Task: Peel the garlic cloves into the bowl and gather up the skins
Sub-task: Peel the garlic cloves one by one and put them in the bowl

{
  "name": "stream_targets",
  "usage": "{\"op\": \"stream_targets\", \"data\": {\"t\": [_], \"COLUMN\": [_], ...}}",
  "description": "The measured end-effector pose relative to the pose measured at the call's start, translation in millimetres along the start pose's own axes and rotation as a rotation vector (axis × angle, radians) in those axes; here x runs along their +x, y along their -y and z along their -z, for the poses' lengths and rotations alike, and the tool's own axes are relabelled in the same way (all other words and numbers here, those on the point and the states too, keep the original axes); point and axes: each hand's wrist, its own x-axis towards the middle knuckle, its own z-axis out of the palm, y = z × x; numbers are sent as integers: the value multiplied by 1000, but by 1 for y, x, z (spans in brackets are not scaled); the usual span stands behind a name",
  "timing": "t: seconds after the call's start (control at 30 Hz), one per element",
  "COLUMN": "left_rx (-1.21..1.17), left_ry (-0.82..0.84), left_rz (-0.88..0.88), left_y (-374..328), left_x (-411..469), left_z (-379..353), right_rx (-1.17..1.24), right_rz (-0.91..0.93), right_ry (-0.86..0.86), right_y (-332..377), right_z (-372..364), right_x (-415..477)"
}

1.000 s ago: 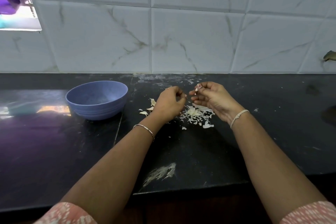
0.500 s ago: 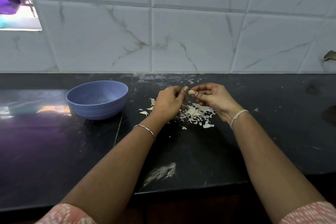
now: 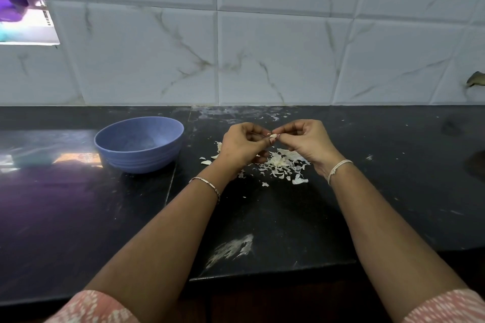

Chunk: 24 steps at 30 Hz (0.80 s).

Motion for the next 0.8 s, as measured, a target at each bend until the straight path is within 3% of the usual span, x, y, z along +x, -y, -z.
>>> {"op": "stream_targets", "data": {"t": [0.53,0.8], "left_rx": [-210,-247], "left_ry": [79,25], "left_rz": [97,105], "left_y": [-9,-8], "left_x": [-7,-6], "left_z": [3,3], "right_rx": [-18,-24], "right_rz": [8,-76], "right_ry": [-88,60], "right_y": [2,2], "right_z": [0,0], "right_x": [-1,-1]}}
